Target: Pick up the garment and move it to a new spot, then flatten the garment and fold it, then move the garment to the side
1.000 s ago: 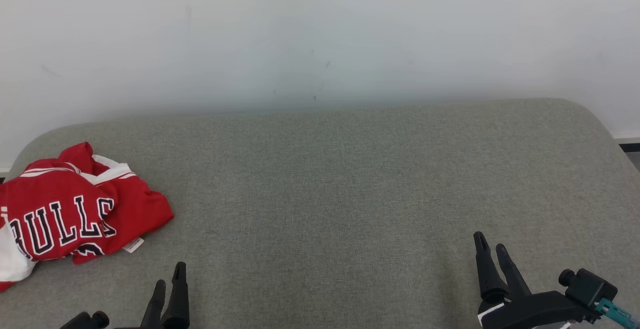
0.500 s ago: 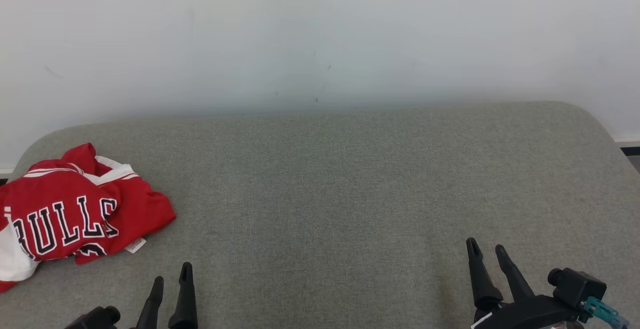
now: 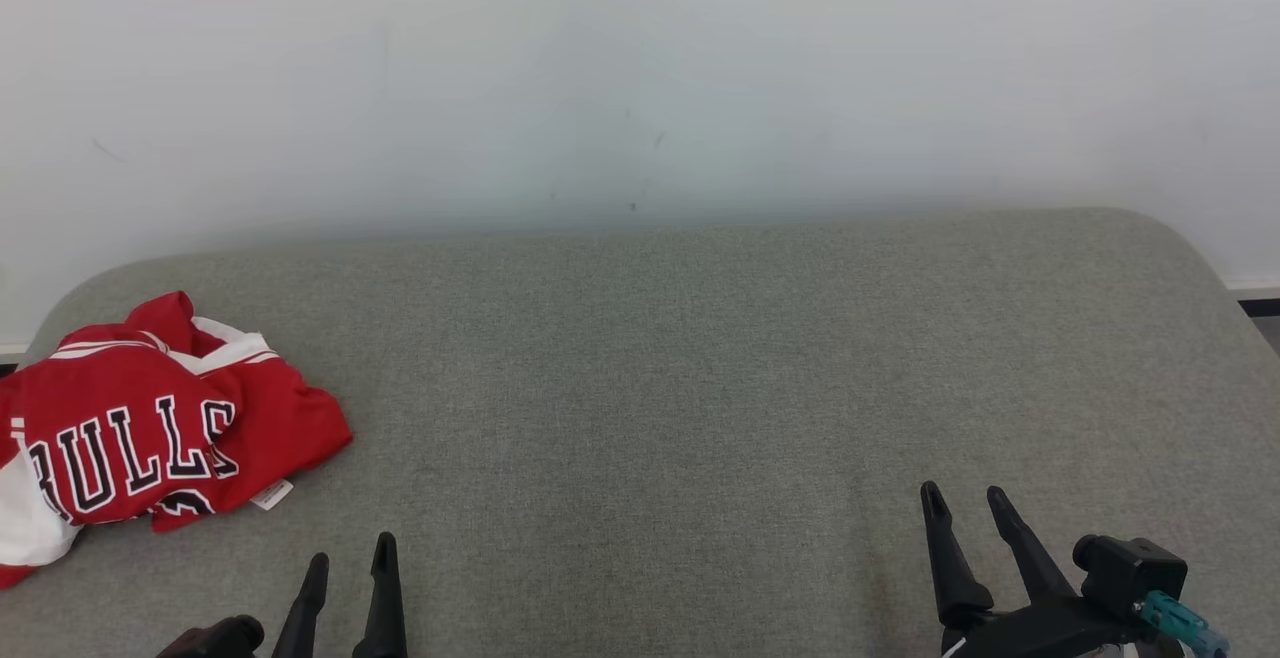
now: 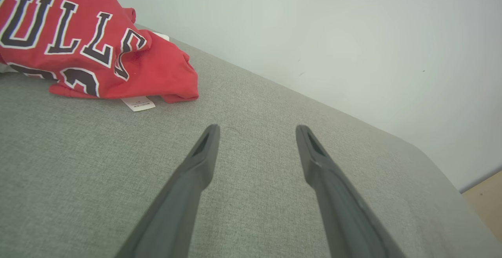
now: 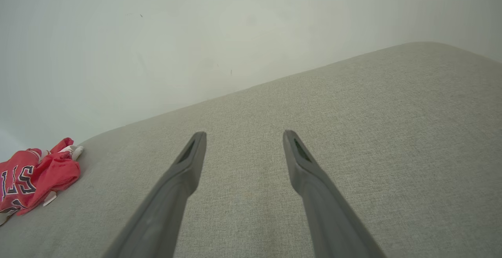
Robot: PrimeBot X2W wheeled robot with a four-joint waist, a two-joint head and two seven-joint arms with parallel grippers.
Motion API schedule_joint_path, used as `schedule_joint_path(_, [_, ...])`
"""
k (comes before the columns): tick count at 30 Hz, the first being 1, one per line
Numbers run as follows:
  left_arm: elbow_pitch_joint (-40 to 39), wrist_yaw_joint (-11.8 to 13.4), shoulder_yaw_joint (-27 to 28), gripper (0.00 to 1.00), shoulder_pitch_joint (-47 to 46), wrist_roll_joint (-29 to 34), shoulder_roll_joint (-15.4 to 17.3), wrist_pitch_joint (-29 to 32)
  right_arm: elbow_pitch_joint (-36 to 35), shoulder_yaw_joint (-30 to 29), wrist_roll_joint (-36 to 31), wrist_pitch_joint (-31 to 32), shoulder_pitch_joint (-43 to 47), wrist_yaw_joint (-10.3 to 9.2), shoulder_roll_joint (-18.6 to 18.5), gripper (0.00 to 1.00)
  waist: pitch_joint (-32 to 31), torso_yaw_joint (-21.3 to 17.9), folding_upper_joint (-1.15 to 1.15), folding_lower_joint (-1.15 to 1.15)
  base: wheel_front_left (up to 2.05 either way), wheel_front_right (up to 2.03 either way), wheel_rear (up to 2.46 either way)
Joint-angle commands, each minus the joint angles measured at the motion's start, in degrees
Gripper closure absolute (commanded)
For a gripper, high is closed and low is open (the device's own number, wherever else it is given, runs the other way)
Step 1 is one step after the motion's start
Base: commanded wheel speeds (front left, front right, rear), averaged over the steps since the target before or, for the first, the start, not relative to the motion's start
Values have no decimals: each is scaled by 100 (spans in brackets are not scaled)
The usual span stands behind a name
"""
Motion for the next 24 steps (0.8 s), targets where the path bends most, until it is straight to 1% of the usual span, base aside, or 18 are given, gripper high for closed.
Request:
schedule_joint_path(1, [-45,22,-6,0,12,128,36,-55,-58,18,-142,-44,8,-8,-30,0,-5,0,0,0,0,0,0])
schedule_joint_path(19, [33,82,-74,0,134,1060,48,-289,-19,88,-945,-134,135,-9,-33,0,-118,3,0,0,0,0,0])
schedule_joint_path(24, [45,82,-92,0,169,1221,51,-332,-26,119,-1109,-155,152,-10,-34,0,-145,1,0,0,0,0,0])
